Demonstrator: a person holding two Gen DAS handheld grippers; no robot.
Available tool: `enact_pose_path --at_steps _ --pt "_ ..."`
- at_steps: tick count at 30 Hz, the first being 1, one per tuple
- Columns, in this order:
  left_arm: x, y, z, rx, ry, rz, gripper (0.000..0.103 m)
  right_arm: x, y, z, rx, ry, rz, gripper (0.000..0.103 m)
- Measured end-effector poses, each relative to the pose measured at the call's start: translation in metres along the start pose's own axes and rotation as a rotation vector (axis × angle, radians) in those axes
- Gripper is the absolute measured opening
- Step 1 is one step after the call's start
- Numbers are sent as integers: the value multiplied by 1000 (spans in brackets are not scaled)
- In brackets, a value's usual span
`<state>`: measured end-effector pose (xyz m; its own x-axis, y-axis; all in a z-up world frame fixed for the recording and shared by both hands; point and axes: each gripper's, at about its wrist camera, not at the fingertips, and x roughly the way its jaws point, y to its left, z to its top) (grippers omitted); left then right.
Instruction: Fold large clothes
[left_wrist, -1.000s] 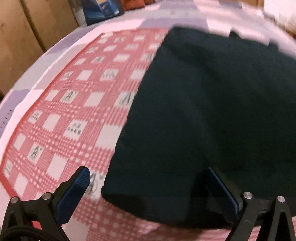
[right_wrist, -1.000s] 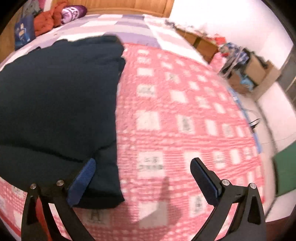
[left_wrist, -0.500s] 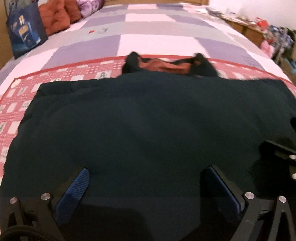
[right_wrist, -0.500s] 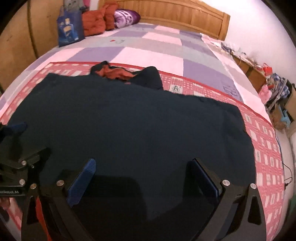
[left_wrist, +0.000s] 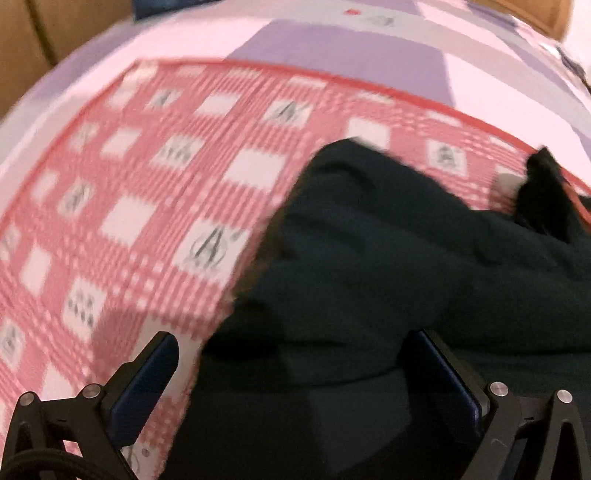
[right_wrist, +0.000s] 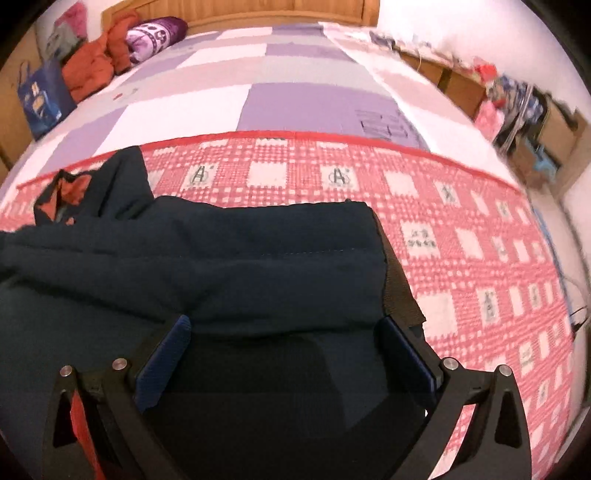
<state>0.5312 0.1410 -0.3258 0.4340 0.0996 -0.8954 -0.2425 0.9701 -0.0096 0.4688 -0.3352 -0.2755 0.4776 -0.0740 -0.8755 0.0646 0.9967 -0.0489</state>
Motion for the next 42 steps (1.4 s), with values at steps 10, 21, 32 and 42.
enact_pose_path --at_steps 10,21,32,42 --pt "-12 5 -12 15 -32 53 103 -8 -3 -4 -6 9 40 103" --pt "-82 40 -126 89 -120 118 103 -79 -64 -131 140 -23 32 103" --pt "-227 -5 -232 156 -68 30 103 -179 -15 -214 9 48 76 103" --pt "-389 -46 -260 97 -64 -78 103 -359 50 -245 -6 30 144 103"
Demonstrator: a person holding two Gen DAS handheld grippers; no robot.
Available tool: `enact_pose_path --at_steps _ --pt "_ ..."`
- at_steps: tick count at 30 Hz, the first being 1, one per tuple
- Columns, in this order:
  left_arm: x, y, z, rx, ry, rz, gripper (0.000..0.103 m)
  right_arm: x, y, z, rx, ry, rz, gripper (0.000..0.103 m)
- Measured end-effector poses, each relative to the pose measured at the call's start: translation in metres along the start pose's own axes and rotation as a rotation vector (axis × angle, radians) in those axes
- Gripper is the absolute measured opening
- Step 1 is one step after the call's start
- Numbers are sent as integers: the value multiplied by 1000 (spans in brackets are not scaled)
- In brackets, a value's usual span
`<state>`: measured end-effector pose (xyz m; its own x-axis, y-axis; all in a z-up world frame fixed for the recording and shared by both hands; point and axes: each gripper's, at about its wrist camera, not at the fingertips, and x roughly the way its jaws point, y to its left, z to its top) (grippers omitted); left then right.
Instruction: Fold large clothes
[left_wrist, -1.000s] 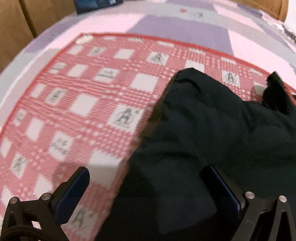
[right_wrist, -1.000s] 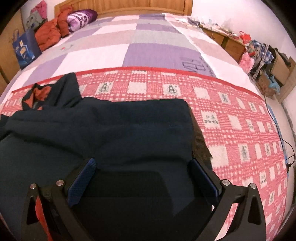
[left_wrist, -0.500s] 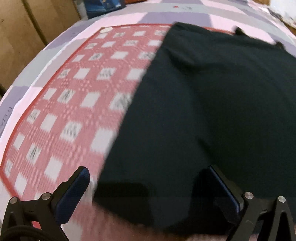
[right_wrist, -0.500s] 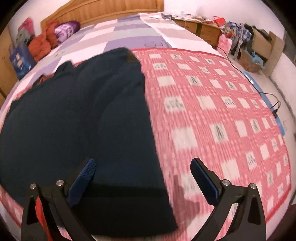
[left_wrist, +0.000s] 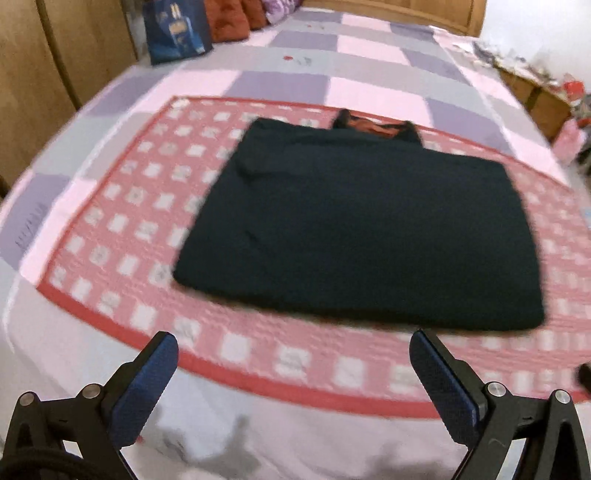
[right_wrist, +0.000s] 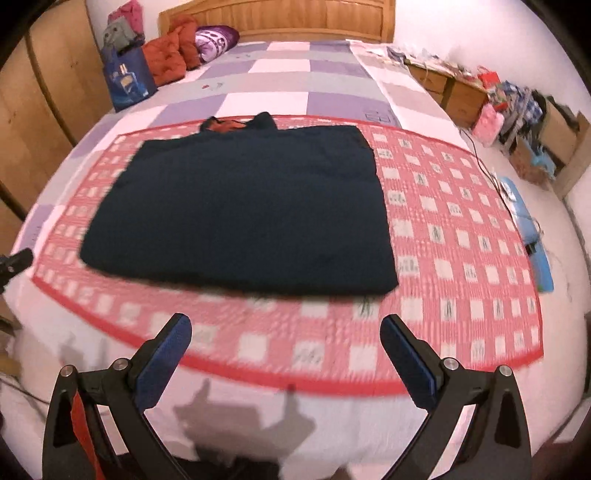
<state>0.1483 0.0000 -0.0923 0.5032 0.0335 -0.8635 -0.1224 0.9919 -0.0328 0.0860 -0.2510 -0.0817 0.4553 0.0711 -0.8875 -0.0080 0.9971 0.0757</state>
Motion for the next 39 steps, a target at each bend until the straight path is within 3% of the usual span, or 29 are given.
enact_pose_path --at_steps 5,8,14,22,39 --pt "-35 -11 -5 63 13 20 103 -54 36 -9 8 11 -31 103" --pt "-50 -11 -8 82 34 25 103 -71 52 -13 12 67 -54 103" --pt "-78 -13 -19 133 70 -30 103 -85 71 -35 133 190 11 103" --pt "-100 -5 -13 129 50 -48 103 -124 91 -26 87 83 -58 103" --pt "-108 -21 9 168 29 -39 103 -145 84 -1 94 44 -69 103"
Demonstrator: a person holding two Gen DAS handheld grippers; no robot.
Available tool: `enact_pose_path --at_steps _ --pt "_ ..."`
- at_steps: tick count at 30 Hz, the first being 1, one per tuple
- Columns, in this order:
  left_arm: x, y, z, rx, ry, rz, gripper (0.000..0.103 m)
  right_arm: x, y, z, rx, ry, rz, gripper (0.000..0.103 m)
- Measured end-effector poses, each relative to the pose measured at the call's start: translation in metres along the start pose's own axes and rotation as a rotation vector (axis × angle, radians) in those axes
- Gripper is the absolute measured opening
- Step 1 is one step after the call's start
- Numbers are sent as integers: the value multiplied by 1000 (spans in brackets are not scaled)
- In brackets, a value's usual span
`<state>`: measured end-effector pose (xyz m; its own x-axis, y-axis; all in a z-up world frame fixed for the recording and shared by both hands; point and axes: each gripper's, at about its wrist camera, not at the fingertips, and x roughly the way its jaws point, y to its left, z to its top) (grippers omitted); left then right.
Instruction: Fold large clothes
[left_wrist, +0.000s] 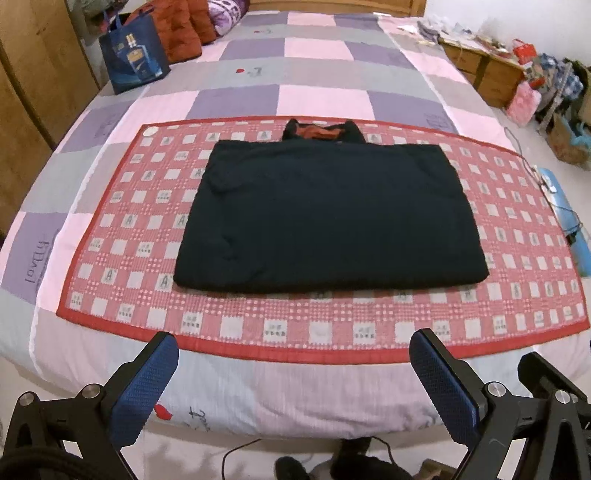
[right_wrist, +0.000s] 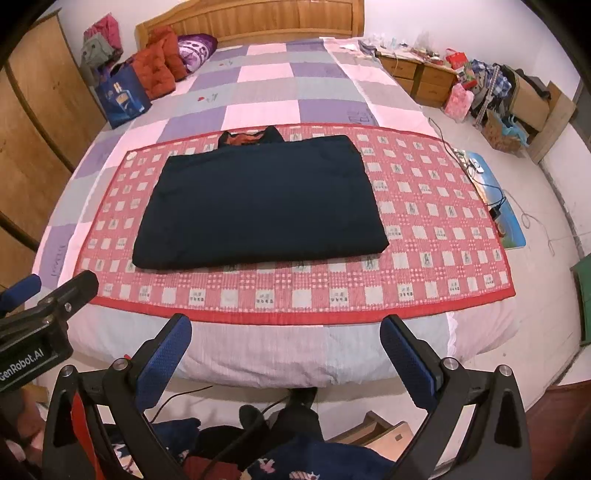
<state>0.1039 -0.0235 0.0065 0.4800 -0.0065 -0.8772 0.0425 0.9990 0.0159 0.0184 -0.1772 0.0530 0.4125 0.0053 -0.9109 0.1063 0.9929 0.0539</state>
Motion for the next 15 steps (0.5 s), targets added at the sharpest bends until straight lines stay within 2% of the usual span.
enact_pose_path --at_steps 15 --pt "5 -14 9 14 14 2 103 1 1 8 3 6 1 103"
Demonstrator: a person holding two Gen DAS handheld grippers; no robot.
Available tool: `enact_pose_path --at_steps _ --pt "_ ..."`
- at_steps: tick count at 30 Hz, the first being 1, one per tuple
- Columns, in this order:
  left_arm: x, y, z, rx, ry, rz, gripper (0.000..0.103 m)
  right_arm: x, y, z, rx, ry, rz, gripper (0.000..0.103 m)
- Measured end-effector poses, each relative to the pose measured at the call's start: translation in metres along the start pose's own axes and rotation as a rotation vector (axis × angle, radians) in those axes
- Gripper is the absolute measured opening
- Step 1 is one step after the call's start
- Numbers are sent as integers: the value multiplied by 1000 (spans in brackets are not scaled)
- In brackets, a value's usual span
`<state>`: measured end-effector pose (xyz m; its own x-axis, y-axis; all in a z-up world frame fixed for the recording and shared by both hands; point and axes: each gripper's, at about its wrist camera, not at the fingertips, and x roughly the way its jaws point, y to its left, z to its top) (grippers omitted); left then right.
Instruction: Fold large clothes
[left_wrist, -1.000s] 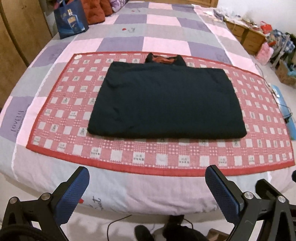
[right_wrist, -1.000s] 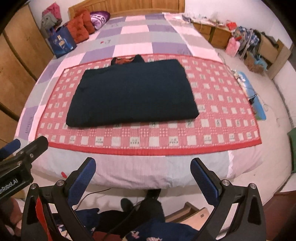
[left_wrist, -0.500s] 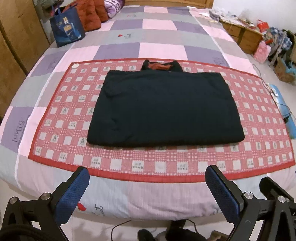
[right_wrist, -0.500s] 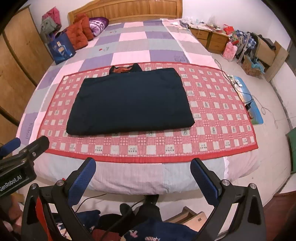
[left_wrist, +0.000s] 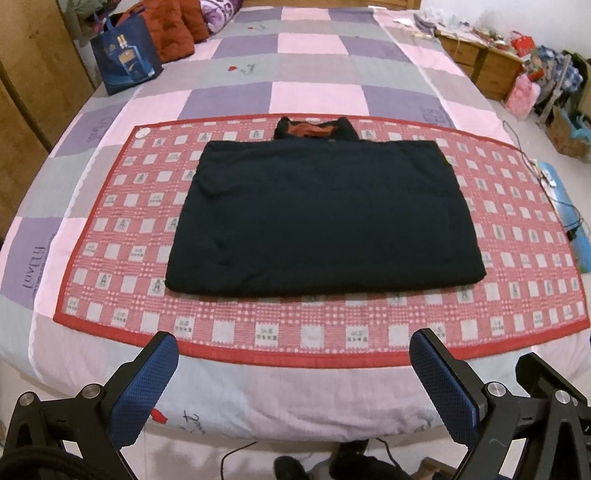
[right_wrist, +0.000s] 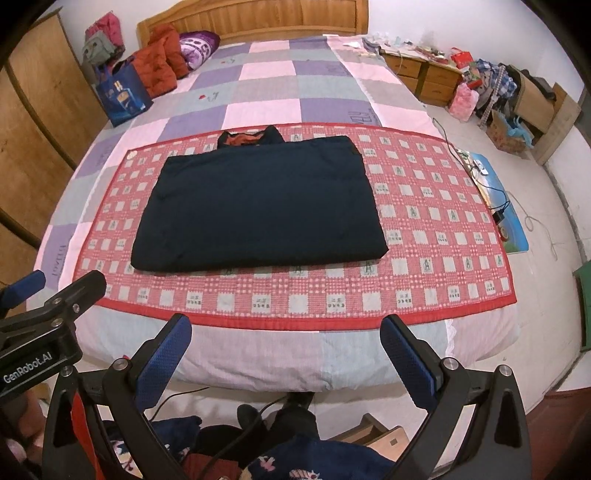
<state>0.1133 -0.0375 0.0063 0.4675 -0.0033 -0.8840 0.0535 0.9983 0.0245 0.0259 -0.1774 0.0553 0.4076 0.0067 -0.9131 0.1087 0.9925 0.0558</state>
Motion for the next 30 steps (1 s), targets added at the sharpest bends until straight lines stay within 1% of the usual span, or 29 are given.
enact_pose_path --at_steps 11,17,22,30 --pt "7 -10 3 10 9 -6 103 0 -4 5 1 1 0 103" --pt "9 -10 2 13 17 -9 103 4 -13 9 -1 10 7 103" --pt "10 -11 2 14 18 -10 103 4 -13 10 2 12 7 103" --pt "12 -15 -3 22 18 -11 103 7 -26 9 2 14 11 103"
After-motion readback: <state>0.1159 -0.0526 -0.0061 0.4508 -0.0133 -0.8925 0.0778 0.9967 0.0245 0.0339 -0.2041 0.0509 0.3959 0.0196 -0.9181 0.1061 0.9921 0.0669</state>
